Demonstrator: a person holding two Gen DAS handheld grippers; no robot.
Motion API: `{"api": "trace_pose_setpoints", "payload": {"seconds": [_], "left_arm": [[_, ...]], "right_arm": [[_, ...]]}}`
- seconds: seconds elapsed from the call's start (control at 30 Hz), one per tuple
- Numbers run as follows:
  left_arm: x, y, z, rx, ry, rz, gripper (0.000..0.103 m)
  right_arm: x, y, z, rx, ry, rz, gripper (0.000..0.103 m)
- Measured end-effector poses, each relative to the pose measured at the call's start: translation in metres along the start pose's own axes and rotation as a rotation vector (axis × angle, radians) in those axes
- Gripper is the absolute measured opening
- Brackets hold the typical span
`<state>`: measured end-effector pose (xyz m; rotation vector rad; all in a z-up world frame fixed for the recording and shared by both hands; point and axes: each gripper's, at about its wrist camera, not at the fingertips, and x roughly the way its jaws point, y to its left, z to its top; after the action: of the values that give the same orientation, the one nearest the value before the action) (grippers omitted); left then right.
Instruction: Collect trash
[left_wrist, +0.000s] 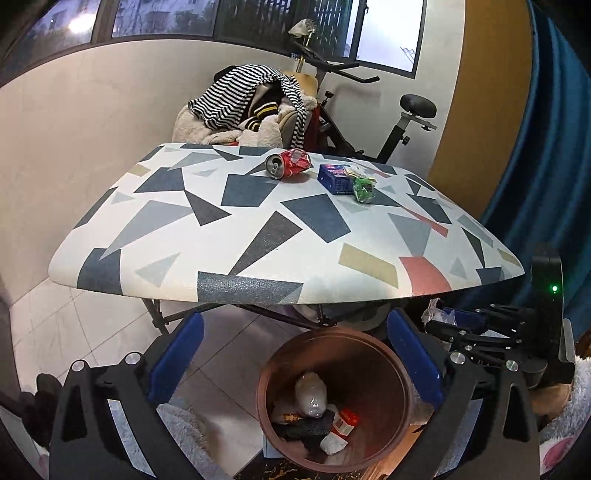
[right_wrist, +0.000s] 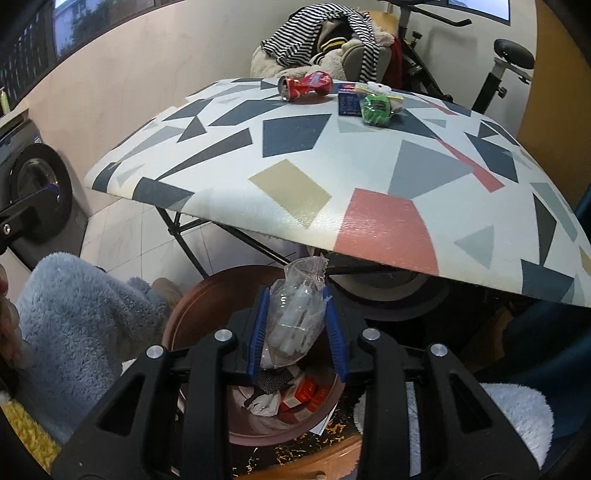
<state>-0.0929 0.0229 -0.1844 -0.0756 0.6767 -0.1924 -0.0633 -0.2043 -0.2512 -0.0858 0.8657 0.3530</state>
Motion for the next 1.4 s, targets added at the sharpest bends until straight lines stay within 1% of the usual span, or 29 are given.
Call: {"api": "trace_pose_setpoints", "payload": {"seconds": [0.17,0.23,0.27,0.3,0.33,0.37,0.4,0.5,0.63,0.83,1.03,1.2,1.4], "left_arm": [[0.003,0.001,-0.001,-0.006,0.011,0.002,0.097],[0.003,0.000,-0.001,-0.006,0.011,0.003,0.097],[0.003,0.001,-0.001,-0.006,0.011,0.003,0.097],[0.003,0.001,-0.001,-0.006,0.011,0.004,0.097],[0.003,0.001,-0.001,-0.006,0.011,0.003,0.097],[0.003,0.001,-0.001,-0.006,0.011,0.003,0.097],[0.003,0.001,-0.001,-0.007,0.012,0.004,0.097],[0.004,0.003,-0.002,-0.011,0.013,0.008,0.097],[0.004,0.004,-0.001,-0.010,0.012,0.012,0.097],[0.004,0.008,0.005,-0.033,0.007,0.021,0.097],[0.008,0.010,0.004,-0.039,0.020,0.025,0.097],[0.011,0.007,0.004,-0.033,0.029,0.021,0.097],[0.019,0.013,0.017,-0.047,0.031,0.023,0.097]], "right_arm": [[0.006,0.005,-0.007,-0.018,0.009,-0.001,0.035],[0.008,0.006,-0.007,-0.024,0.012,-0.006,0.038],[0.008,0.007,-0.006,-0.027,0.010,-0.021,0.048],[0.008,0.009,-0.005,-0.028,0.008,-0.027,0.062],[0.008,0.010,-0.006,-0.028,0.005,-0.032,0.069],[0.008,0.011,-0.006,-0.026,0.001,-0.045,0.080],[0.008,0.011,-0.006,-0.025,0.001,-0.049,0.088],[0.010,0.010,-0.005,-0.018,0.008,-0.056,0.094],[0.011,0.005,-0.003,-0.007,0.010,-0.058,0.097],[0.007,-0.006,0.000,0.031,0.001,-0.056,0.097],[0.006,-0.017,0.002,0.091,-0.011,-0.053,0.097],[0.006,-0.023,0.003,0.130,-0.011,-0.072,0.097],[0.007,-0.037,0.013,0.140,-0.022,-0.070,0.097]]}}
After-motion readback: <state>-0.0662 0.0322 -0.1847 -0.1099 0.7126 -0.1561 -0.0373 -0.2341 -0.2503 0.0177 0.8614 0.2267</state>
